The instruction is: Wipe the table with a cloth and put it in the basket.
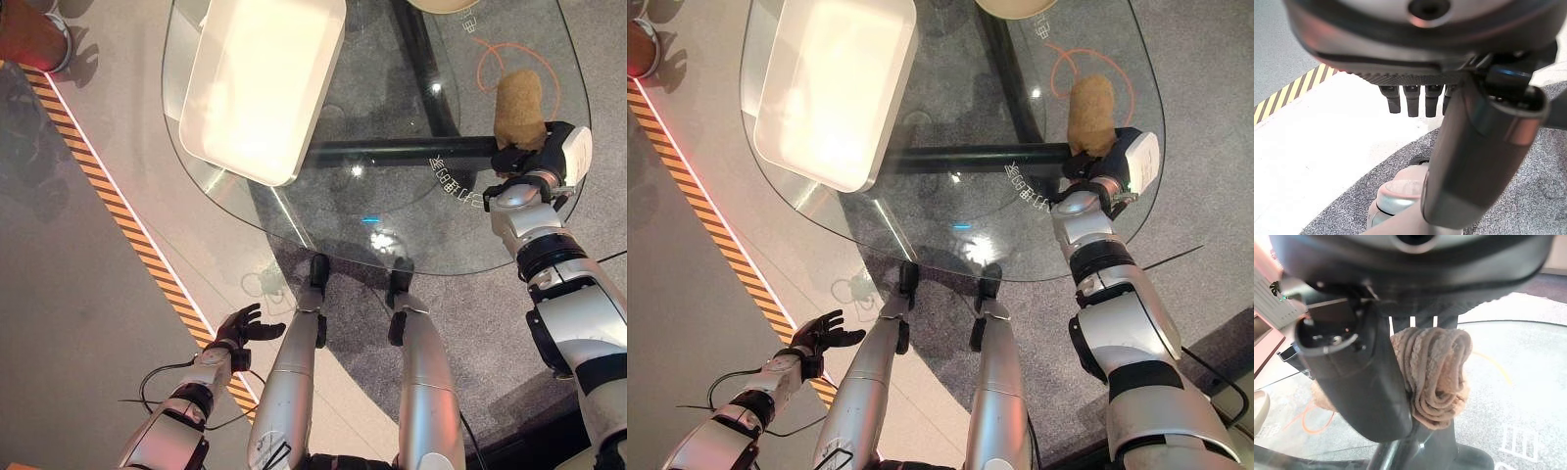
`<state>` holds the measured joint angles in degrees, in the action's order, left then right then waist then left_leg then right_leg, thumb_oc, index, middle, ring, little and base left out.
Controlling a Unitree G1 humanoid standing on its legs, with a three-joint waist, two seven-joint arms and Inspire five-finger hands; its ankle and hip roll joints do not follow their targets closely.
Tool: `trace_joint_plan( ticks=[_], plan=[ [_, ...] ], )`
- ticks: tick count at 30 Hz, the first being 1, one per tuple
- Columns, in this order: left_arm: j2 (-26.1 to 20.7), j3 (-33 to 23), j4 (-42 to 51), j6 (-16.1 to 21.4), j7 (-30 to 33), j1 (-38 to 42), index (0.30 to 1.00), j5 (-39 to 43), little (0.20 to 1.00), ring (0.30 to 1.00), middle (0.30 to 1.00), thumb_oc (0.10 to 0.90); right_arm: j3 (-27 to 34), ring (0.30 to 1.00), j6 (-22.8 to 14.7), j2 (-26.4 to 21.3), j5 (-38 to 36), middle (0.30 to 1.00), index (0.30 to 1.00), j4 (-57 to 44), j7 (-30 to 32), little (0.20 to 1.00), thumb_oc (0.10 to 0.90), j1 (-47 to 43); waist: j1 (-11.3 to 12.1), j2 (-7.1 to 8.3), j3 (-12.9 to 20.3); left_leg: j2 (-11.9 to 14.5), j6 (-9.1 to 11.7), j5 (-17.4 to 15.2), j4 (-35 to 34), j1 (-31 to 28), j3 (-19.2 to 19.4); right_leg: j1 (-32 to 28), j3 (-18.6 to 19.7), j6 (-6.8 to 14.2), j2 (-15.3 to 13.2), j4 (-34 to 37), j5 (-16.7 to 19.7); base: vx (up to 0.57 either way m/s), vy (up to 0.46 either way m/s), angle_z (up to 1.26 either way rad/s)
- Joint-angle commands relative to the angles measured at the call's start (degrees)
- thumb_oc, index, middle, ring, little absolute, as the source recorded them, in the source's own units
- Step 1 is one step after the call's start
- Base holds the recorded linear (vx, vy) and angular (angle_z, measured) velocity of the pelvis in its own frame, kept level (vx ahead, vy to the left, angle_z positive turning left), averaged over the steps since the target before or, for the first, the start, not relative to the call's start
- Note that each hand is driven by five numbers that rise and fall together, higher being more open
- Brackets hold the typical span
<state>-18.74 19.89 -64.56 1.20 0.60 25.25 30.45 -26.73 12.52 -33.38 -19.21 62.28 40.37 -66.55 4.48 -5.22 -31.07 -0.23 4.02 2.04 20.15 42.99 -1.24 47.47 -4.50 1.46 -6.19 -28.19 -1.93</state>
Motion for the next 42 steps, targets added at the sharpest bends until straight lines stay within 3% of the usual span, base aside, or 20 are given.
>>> trace_joint_plan(
  ticks=[1, 24, 42],
  plan=[
    [-0.97, 0.78, -1.16, -1.01, 0.61, -3.08, 0.900, -0.45, 0.900, 0.900, 0.900, 0.800, -4.33, 0.300, -1.55, -2.44, 6.05, 0.300, 0.300, -4.41, -1.11, 0.200, 0.100, -4.30, 0.03, -2.87, 1.28, -2.78, -2.78, -1.65, 1.99, 0.64, 3.21, -0.92, -3.67, -0.86, 2.67, -0.17, -2.16, 0.00, 0.000, 0.00],
    [0.70, 1.35, 0.22, -0.78, 1.60, -3.18, 0.900, -1.47, 0.900, 0.900, 0.900, 0.800, -12.75, 0.300, 1.30, 4.04, 14.14, 0.300, 0.300, -14.26, -8.27, 0.200, 0.100, -5.29, 0.70, -3.41, 1.28, -3.23, -2.48, -0.90, 1.02, 0.29, 3.44, -1.32, -4.17, -1.35, 2.68, 0.60, -2.34, 0.00, 0.000, 0.00],
    [1.98, 1.81, 0.85, -0.70, 2.68, -3.24, 0.900, -2.06, 0.900, 0.900, 0.900, 0.800, -16.61, 0.300, 1.08, 8.43, 21.10, 0.300, 0.300, -17.56, -15.58, 0.200, 0.100, -2.61, 0.89, -3.59, 1.28, -3.60, -2.42, -0.49, 0.76, 0.64, 3.39, -0.90, -4.21, -1.34, 2.60, 0.83, -2.14, 0.00, 0.000, 0.00]
  ],
)
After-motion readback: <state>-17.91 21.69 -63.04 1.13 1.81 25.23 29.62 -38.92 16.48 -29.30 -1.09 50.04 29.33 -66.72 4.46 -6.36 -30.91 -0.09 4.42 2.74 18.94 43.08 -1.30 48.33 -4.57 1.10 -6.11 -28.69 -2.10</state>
